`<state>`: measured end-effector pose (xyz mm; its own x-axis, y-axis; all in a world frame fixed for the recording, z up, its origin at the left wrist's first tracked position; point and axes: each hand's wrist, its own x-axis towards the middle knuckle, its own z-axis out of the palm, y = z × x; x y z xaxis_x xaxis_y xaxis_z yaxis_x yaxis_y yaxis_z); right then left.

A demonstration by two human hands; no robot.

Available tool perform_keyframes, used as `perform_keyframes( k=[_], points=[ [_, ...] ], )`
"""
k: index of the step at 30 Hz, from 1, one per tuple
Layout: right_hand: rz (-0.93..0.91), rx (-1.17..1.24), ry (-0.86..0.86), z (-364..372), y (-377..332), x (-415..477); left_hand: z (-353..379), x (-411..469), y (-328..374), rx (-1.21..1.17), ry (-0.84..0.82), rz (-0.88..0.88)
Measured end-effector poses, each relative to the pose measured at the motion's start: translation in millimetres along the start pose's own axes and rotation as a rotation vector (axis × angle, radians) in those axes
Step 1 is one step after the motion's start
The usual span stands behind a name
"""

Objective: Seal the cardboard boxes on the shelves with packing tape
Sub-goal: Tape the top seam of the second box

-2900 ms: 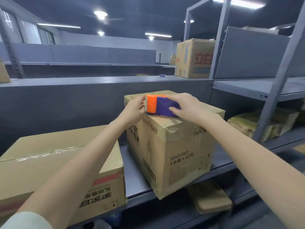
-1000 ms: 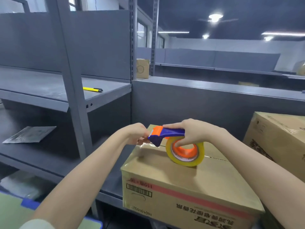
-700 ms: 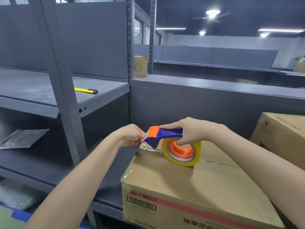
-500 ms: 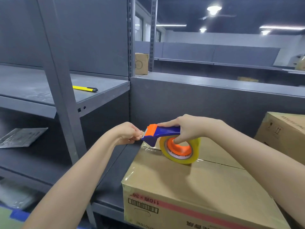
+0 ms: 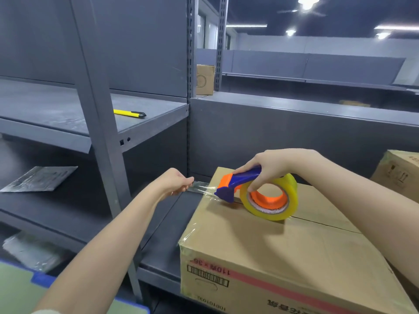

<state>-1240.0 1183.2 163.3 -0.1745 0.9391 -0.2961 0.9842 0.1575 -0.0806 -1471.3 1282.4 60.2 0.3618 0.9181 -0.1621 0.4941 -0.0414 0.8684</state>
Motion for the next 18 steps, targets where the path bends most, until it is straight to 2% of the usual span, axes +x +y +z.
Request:
perform_keyframes(
  k=[4, 9, 15, 18],
  points=[
    [0.000, -0.036, -0.024, 2.1, -2.3, 7.9, 6.8, 3.7, -6.7, 0.037, 0.055, 0.059],
    [0.017, -0.064, -0.021, 4.3, -3.3, 12.3, 33.4, 3.1, -24.1, 0.138, 0.088, 0.037],
    [0.007, -0.111, -0.026, 2.9, -7.9, 11.3, 69.1, -0.1, -37.6, -0.085, 0.077, -0.059],
    [0.010, -0.204, -0.010, 2.4, -15.5, 9.8, 65.9, -1.7, -33.3, -0.089, 0.063, -0.096]
  ],
)
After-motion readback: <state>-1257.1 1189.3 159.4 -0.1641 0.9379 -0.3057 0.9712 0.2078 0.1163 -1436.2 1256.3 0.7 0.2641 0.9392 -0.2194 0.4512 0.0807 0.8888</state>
